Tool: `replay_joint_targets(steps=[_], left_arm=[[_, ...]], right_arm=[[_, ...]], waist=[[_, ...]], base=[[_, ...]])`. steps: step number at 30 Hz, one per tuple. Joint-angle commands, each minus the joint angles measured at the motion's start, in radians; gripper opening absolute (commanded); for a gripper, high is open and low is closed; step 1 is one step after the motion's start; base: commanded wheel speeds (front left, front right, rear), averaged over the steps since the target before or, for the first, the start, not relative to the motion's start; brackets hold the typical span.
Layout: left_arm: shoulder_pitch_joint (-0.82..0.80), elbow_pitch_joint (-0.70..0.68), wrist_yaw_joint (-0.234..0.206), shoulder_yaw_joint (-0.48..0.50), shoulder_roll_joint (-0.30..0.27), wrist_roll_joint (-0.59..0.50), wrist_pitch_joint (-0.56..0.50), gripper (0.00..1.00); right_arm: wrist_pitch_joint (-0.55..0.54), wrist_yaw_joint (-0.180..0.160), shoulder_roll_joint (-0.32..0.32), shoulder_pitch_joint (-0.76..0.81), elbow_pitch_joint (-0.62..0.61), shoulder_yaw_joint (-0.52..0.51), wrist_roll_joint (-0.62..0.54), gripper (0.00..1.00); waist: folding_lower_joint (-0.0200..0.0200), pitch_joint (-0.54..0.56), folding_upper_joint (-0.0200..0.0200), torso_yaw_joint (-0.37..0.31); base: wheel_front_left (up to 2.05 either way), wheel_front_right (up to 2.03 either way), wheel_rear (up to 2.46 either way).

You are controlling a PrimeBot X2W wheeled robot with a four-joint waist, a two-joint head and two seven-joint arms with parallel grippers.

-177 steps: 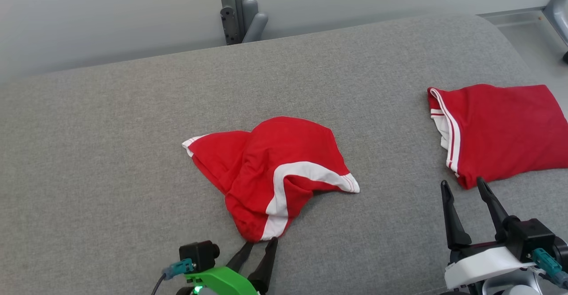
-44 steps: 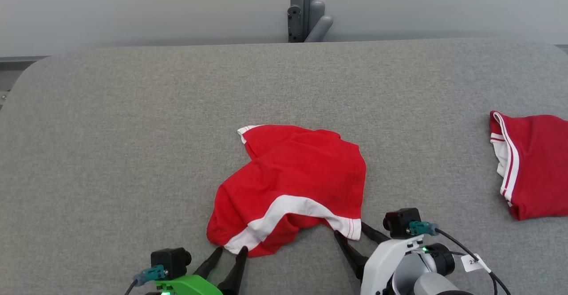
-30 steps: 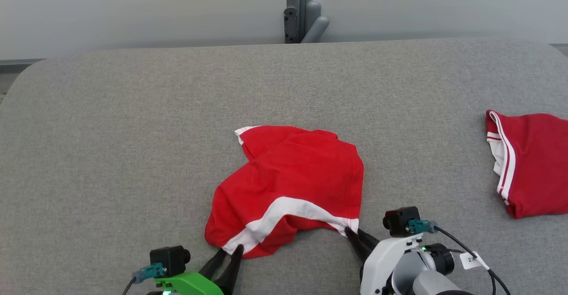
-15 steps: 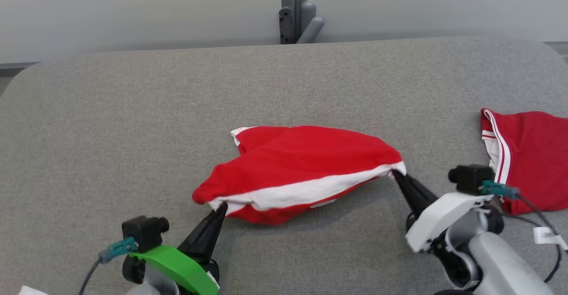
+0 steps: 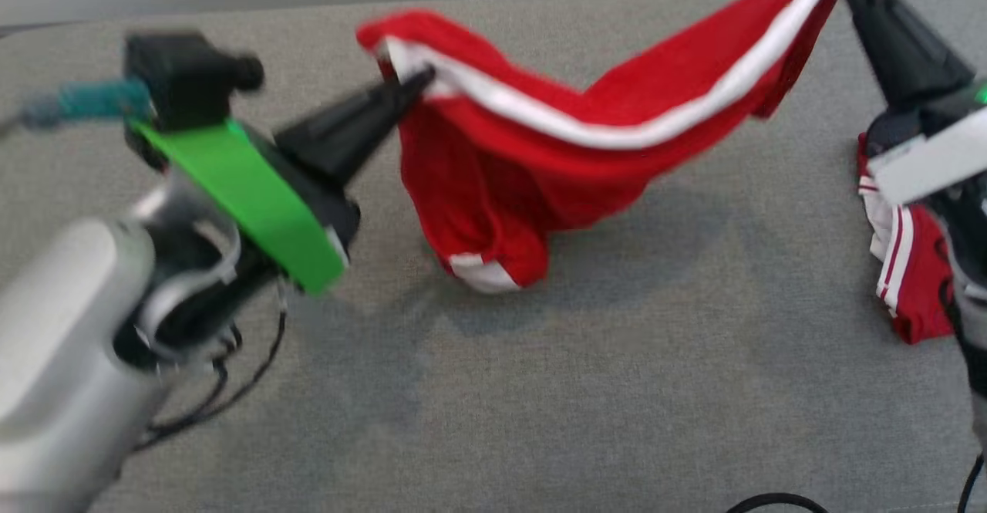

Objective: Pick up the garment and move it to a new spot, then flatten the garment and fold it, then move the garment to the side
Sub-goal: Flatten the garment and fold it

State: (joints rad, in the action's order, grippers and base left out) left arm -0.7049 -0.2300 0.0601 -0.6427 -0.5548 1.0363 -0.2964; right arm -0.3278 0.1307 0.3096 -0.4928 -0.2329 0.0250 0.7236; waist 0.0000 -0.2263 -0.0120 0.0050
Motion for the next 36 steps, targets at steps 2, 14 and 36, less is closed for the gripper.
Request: replay_joint_targets(steps=[2,14,36], left_arm=[[-0.169,0.084,-0.031,0.044,0.036,0.000,-0.038,0.00],[-0.836,0.708,-0.074,0.028,0.197,-0.417,0.254,0.00],[0.002,0.757,-0.004,-0.022,0.205,-0.424,0.559,0.00]], right_arm=[[-0.022,0.000,0.004,-0.167,0.041,-0.021,-0.068,0.00],[0.235,0.000,-0.166,-0.929,0.584,-0.054,-0.332,0.00],[0.575,-0.002,0.169,-0.033,0.542,0.338,0.078,0.00]], waist=[[0.0000,-0.204,0.0120,-0.008],[0.0000,-0.430,0.0120,-0.058],[0.0000,-0.183,0.0120,-0.046]], base=[[0.00,0.00,0.00],[0.00,0.00,0.00],[0.00,0.00,0.00]])
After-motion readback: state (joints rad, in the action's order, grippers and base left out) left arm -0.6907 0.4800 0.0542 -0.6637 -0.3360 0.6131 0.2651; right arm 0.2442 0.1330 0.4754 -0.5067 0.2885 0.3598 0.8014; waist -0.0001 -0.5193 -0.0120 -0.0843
